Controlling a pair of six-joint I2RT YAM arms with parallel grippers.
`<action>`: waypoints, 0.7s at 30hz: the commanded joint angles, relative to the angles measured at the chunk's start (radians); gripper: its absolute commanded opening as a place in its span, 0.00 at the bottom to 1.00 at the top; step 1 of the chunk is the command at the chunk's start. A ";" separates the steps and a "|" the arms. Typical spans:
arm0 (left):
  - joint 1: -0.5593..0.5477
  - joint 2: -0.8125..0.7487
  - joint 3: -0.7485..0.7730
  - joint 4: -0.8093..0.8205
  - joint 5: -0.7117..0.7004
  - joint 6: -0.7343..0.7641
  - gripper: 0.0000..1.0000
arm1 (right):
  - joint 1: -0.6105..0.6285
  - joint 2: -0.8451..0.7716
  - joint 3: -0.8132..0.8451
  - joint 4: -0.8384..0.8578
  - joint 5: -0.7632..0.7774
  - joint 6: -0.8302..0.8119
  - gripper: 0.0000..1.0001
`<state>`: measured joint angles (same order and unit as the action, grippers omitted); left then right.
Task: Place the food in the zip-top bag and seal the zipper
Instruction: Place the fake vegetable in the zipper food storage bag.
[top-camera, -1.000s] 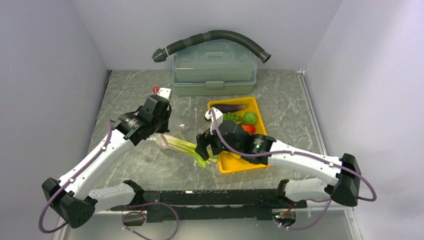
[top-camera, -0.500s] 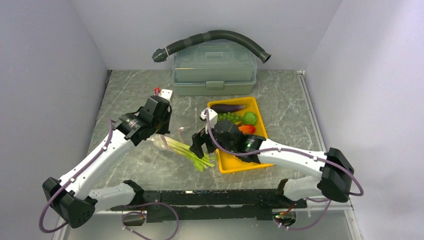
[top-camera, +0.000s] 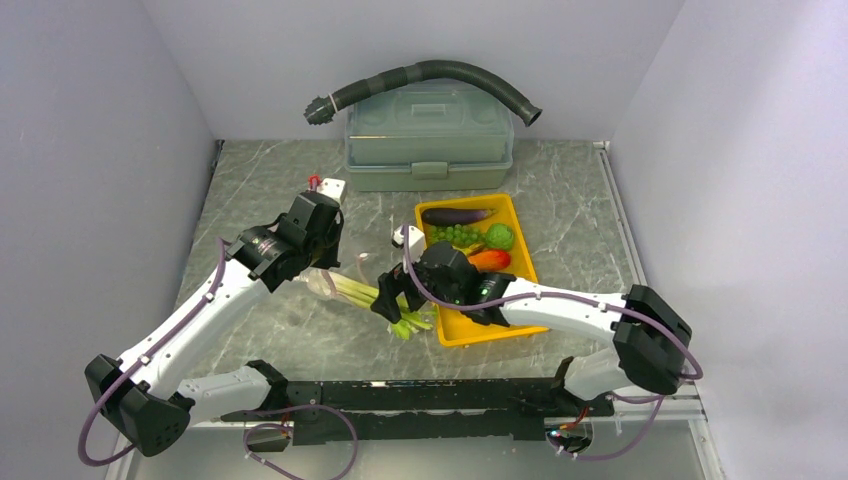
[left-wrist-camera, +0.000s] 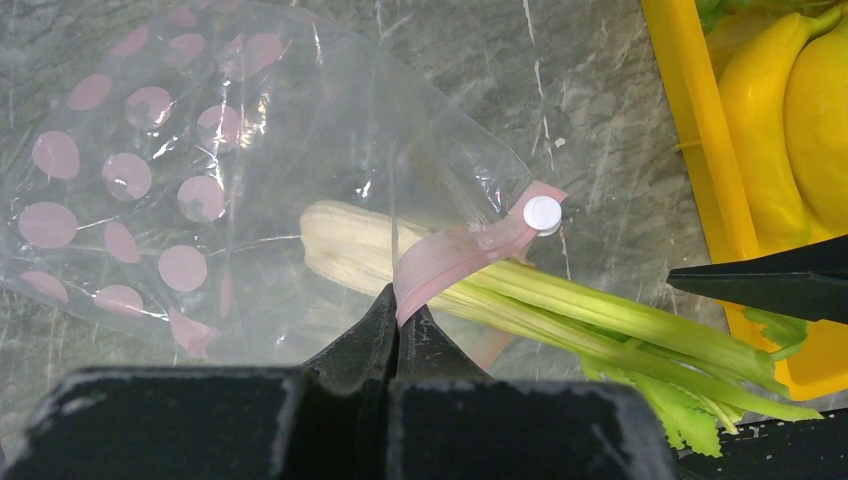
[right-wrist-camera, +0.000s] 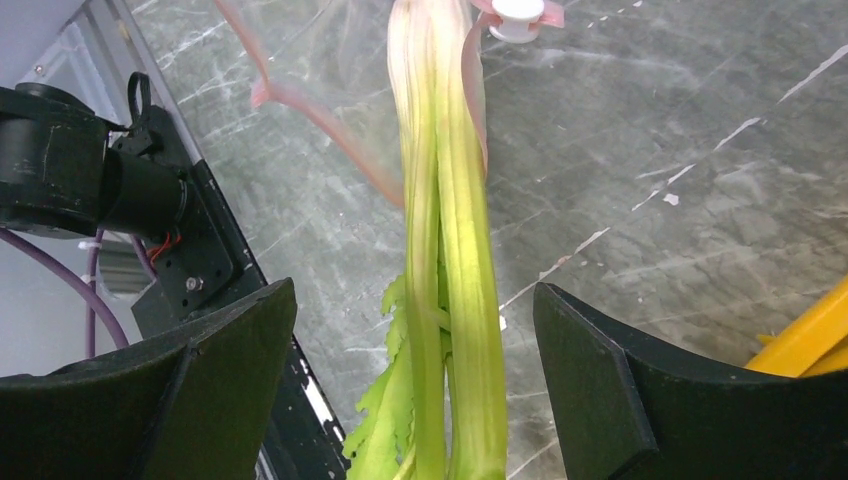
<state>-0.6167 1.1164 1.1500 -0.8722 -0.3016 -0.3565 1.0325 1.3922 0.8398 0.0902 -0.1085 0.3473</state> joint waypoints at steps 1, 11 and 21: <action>-0.002 -0.016 0.004 0.052 0.010 0.005 0.00 | -0.007 0.015 -0.020 0.110 -0.036 0.018 0.92; -0.002 -0.013 0.002 0.052 0.011 0.004 0.00 | -0.020 0.074 -0.060 0.203 -0.074 0.052 0.91; -0.002 -0.013 0.003 0.050 0.004 0.002 0.00 | -0.020 0.137 -0.072 0.270 -0.113 0.079 0.86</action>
<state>-0.6167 1.1164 1.1492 -0.8722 -0.2996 -0.3565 1.0153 1.5196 0.7761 0.2657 -0.1936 0.4068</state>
